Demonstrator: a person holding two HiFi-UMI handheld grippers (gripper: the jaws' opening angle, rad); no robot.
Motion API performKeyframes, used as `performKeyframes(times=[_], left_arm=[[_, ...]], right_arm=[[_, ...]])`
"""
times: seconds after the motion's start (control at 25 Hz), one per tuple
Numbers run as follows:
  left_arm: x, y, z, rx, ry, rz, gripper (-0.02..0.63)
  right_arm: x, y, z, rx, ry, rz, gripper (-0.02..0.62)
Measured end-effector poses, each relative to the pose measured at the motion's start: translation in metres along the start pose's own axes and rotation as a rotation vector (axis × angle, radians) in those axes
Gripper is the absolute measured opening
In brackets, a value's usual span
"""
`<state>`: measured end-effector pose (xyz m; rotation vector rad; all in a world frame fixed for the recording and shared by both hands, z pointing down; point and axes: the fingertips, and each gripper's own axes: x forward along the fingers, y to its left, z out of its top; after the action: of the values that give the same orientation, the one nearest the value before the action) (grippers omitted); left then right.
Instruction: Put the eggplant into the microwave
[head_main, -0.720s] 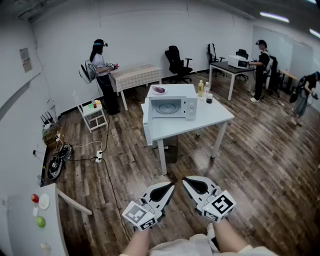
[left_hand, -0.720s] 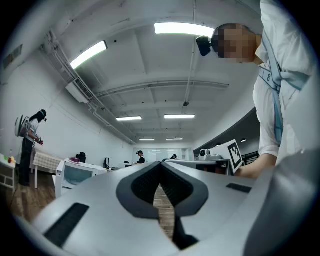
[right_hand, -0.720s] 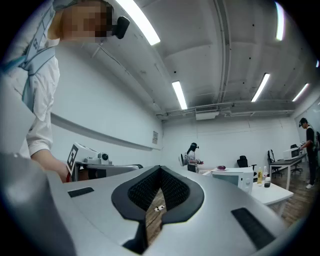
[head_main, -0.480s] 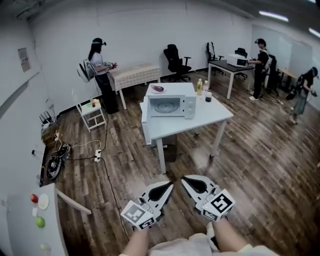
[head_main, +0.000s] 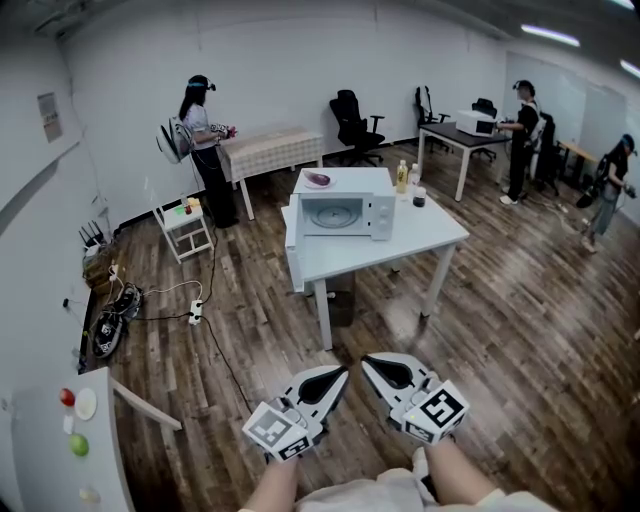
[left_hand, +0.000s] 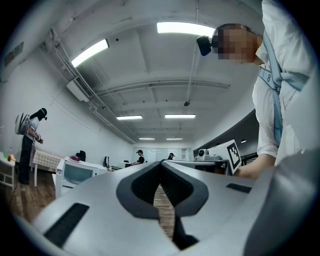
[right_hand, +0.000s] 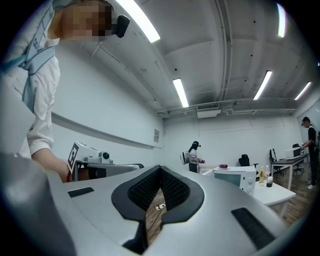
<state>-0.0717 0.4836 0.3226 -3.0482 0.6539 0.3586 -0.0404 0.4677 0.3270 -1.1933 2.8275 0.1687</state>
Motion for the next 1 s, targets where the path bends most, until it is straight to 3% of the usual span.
performKeyframes(times=[0.2,0.48,0.68,1.0], left_arm=[[-0.003,0.004,0.002,0.003,0.002,-0.006,0.002],[0.011,0.015,-0.005,-0.027,-0.015,-0.016,0.002],[0.035,0.037,-0.016,-0.039,-0.007,-0.021,0.002],[0.093,0.105,-0.021,-0.042,-0.016,0.007,0.002]], right_arm=[[0.004,0.002,0.010,-0.002,-0.036,0.019,0.034],[0.007,-0.016,0.001,0.001,-0.009,0.008,0.034],[0.018,-0.048,-0.009,0.020,0.000,0.005,0.034],[0.057,-0.125,-0.015,0.010,0.002,0.037,0.034]])
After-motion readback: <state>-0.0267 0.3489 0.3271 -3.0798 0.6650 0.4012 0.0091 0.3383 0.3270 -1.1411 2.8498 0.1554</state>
